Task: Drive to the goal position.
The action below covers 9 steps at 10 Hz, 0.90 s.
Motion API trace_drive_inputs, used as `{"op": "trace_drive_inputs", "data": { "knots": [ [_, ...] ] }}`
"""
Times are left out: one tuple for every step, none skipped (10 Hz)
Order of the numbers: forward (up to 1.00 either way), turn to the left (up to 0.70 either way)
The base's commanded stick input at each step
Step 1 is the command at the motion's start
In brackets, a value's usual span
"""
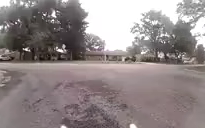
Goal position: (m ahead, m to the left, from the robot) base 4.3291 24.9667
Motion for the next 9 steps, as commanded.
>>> {"op": "trace_drive_inputs", "data": {
  "knots": [
    [0.70,0.35],
    [0.70,0.35],
    [0.70,0.35],
    [0.70,0.35],
    [0.70,0.35],
    [0.70,0.35],
    [0.70,0.35],
    [0.70,0.35],
    [0.70,0.35]
  ]
}}
